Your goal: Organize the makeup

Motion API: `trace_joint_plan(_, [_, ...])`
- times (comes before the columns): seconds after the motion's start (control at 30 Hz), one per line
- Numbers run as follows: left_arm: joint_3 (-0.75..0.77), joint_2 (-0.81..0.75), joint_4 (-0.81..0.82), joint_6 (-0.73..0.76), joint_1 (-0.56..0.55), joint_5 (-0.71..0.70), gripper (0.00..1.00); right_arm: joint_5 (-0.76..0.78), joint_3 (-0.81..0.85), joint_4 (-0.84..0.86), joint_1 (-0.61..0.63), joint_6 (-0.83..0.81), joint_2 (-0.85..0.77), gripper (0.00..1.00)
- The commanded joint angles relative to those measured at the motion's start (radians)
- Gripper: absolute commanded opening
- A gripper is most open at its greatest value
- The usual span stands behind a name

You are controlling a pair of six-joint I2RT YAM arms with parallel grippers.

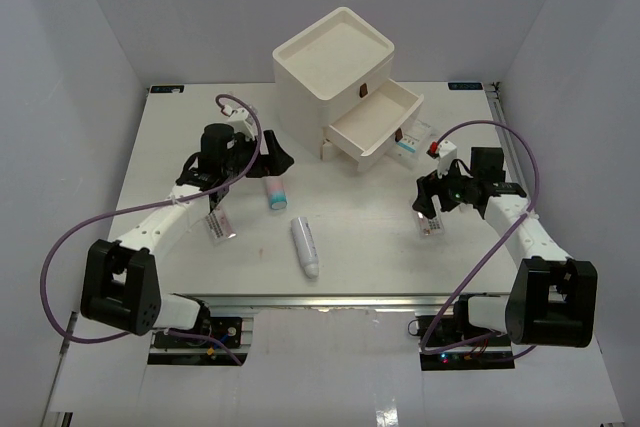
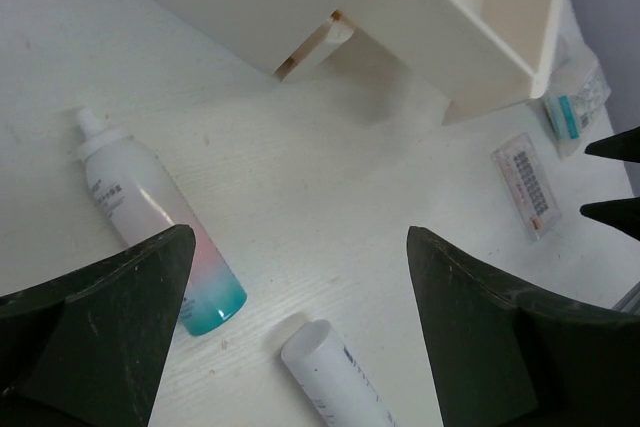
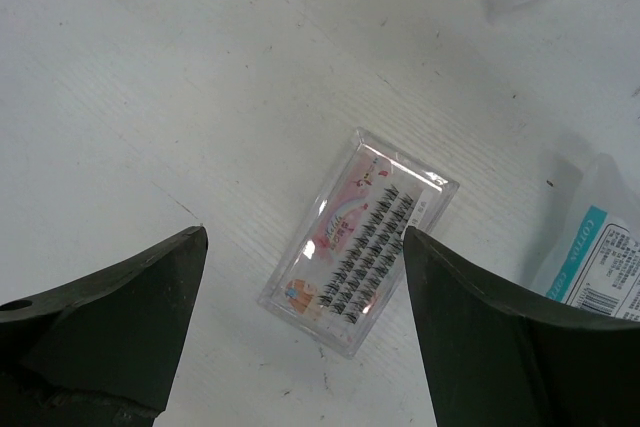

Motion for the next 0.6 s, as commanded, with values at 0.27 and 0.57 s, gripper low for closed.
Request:
trace_joint_plan(0.27, [0.153,0.197,-0.249,-0.053,0.006,-0.188,0.98,0.086,-0.009,-0.005,0.009,-0.031,-0.022,0.85])
trace_joint_plan(0.57, [0.186,0.33,-0.298,-0.062,-0.01,-0.241,0.98,0.08,-0.013,-0.002,0.009,-0.033,-0.044,0.86])
